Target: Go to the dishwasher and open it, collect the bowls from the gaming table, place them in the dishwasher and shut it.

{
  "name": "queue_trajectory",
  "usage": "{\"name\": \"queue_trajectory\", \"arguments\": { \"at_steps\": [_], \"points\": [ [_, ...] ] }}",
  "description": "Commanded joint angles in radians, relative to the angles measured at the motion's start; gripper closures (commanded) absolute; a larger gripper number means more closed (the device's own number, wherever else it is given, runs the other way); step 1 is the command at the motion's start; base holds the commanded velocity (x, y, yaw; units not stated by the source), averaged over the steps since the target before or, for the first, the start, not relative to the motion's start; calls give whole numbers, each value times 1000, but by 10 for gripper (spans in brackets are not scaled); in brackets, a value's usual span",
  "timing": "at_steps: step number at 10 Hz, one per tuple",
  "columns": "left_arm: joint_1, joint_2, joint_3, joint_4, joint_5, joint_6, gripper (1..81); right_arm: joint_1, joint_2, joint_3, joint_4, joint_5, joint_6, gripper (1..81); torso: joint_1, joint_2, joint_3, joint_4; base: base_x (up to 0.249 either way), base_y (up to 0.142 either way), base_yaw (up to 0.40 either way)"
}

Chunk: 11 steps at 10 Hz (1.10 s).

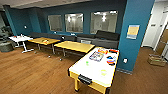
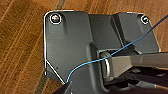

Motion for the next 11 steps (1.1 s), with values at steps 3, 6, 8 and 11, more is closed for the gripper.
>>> {"name": "queue_trajectory", "arguments": {
  "at_steps": [3, 6, 8, 11],
  "points": [
    [-48, -7, -1, 3, 45, 3, 10, 52, -4, 1, -1, -51, -1, 10, 0, 0, 0, 0, 164, 85, 0],
    [-48, -7, -1, 3, 47, 2, 10, 52, -4, 1, -1, -51, -1, 10, 1, 0, 0, 0, 135, 91, 0],
    [-48, -7, -1, 3, 47, 2, 10, 52, -4, 1, -1, -51, -1, 10, 1, 0, 0, 0, 106, 106, 0],
    [-48, -7, -1, 3, 47, 2, 10, 53, -4, 1, -1, -51, -1, 10, 0, 0, 0, 0, 106, 107, 0]
  ]
}}
